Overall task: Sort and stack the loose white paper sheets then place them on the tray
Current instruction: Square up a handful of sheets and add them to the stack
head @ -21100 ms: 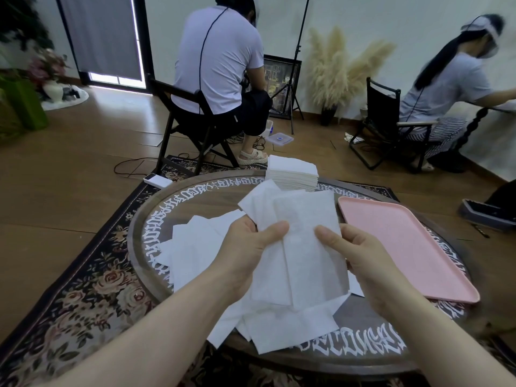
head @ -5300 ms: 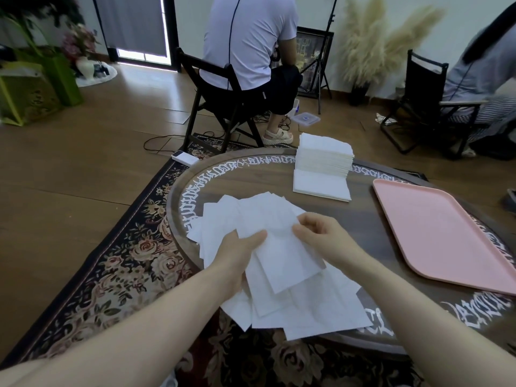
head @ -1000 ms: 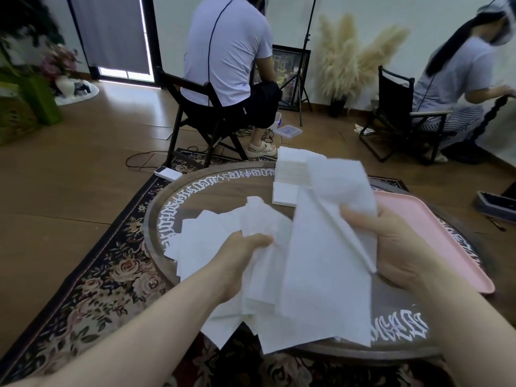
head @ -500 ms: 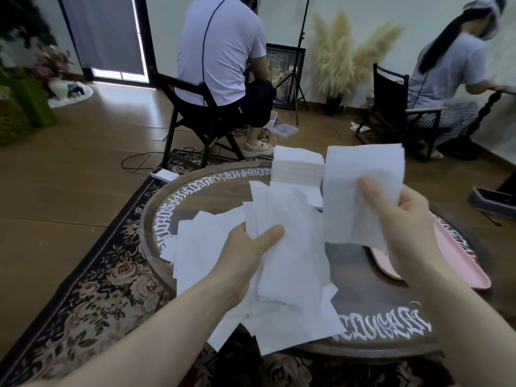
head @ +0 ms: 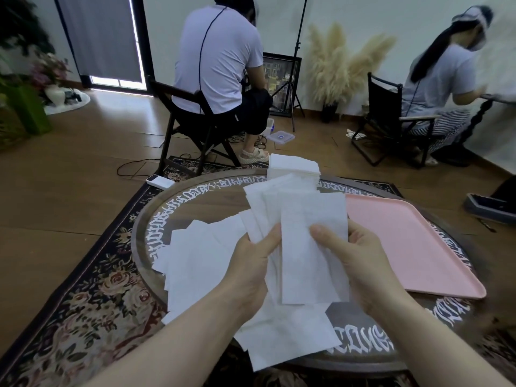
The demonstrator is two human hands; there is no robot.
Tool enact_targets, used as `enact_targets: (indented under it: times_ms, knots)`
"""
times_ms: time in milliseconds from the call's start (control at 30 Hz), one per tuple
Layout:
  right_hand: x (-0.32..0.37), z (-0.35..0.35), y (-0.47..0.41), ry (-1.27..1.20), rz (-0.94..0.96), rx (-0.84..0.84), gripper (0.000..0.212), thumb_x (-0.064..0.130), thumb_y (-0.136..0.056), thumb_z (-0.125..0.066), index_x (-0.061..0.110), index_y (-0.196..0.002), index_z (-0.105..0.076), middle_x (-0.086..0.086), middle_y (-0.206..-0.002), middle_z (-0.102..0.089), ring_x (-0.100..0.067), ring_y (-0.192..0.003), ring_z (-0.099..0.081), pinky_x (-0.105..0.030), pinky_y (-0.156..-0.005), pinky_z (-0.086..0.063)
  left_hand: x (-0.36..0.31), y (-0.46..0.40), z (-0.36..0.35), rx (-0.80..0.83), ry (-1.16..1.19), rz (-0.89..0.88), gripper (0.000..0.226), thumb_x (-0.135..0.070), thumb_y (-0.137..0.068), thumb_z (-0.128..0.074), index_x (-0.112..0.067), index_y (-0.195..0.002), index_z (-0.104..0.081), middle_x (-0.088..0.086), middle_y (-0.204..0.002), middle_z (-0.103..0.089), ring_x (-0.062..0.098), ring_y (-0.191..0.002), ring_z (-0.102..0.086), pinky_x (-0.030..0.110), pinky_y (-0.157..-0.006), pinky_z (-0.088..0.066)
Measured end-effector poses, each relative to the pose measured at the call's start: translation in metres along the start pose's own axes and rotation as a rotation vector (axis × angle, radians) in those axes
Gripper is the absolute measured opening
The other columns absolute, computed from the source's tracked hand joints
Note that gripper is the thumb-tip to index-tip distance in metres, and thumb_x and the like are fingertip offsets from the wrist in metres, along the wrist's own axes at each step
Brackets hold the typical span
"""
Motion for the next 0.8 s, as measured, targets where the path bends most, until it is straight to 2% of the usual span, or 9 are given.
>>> enact_targets:
  times_ms: [200,333,433,533,600,667,733,800]
  knots:
    - [0.003,-0.002,0.004,0.026,0.031,-0.012,0.015,0.015,-0.088,-0.069,0.017,-0.102,-0.072,0.001,-0.096,-0.077,-0.017,-0.084,-0.074,-0.025,-0.066,-0.06,-0.001,0.003,-0.002,0.01,0.006,-0.009,0.038,-0.025,-0.088,-0.065,-0.007,-0.12,-0.066,0.012,-0.111,-0.073,0.028,-0.102,-0.071,0.04,-0.086,-0.058]
    - [0.005,-0.003,0.005,0.027,0.048,-0.006,0.018,0.017,-0.088,-0.069,0.018,-0.105,-0.072,0.002,-0.097,-0.077,-0.017,-0.087,-0.074,-0.026,-0.067,-0.059,-0.002,0.003,-0.002,0.027,0.0,-0.019,0.044,-0.03,-0.081,-0.067,-0.007,-0.119,-0.067,0.011,-0.11,-0.074,0.027,-0.102,-0.071,0.038,-0.083,-0.059]
    - [0.003,-0.004,0.005,0.026,0.047,-0.023,0.017,0.017,-0.088,-0.069,0.018,-0.105,-0.072,0.002,-0.098,-0.077,-0.017,-0.088,-0.074,-0.03,-0.072,-0.058,-0.001,0.002,-0.002,0.044,0.033,-0.009,0.041,-0.029,-0.085,-0.064,-0.008,-0.121,-0.066,0.011,-0.112,-0.073,0.026,-0.103,-0.071,0.037,-0.083,-0.059]
    - [0.001,-0.004,0.004,0.023,0.047,-0.027,0.018,0.017,-0.089,-0.069,0.018,-0.107,-0.071,0.002,-0.099,-0.077,-0.016,-0.089,-0.074,-0.027,-0.068,-0.059,-0.001,0.003,-0.003,0.051,0.064,-0.008,0.046,-0.032,-0.082,-0.065,-0.007,-0.121,-0.065,0.012,-0.112,-0.073,0.027,-0.103,-0.071,0.037,-0.083,-0.059]
    - [0.001,-0.004,0.005,0.026,0.047,-0.025,0.018,0.017,-0.089,-0.069,0.018,-0.106,-0.071,0.003,-0.098,-0.077,-0.016,-0.088,-0.074,-0.025,-0.066,-0.06,-0.001,0.003,-0.002,0.03,0.017,-0.032,0.046,-0.027,-0.079,-0.069,-0.006,-0.12,-0.066,0.012,-0.111,-0.073,0.028,-0.102,-0.071,0.039,-0.086,-0.058]
    - [0.003,-0.005,0.007,0.045,0.055,-0.032,0.018,0.018,-0.087,-0.071,0.019,-0.105,-0.07,0.002,-0.098,-0.077,-0.015,-0.087,-0.074,-0.027,-0.069,-0.061,-0.003,0.003,0.0,-0.016,-0.03,-0.056,0.037,-0.016,-0.083,-0.069,-0.004,-0.118,-0.066,0.013,-0.109,-0.074,0.029,-0.101,-0.071,0.041,-0.088,-0.056]
    - [0.009,-0.001,0.008,0.079,0.107,-0.091,0.026,0.021,-0.082,-0.075,0.018,-0.107,-0.066,0.0,-0.101,-0.075,-0.014,-0.089,-0.073,-0.028,-0.072,-0.059,-0.004,0.002,0.002,-0.046,-0.024,-0.06,0.03,-0.01,-0.088,-0.065,-0.002,-0.117,-0.066,0.014,-0.109,-0.074,0.03,-0.102,-0.071,0.044,-0.091,-0.055]
    - [0.014,0.005,0.007,0.127,0.137,-0.145,0.046,0.024,-0.076,-0.079,0.019,-0.116,-0.058,0.002,-0.108,-0.069,-0.01,-0.097,-0.067,-0.023,-0.074,-0.054,-0.008,0.002,0.002,-0.044,-0.005,-0.055,0.029,-0.009,-0.089,-0.064,-0.001,-0.117,-0.065,0.016,-0.11,-0.073,0.032,-0.104,-0.07,0.046,-0.094,-0.054]
Point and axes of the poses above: each hand's wrist, its own y-axis away from the middle knuckle, its own z-axis out of the back of the hand, x = y × z, the point moved 7 cm from there along -y, towards the middle knuckle
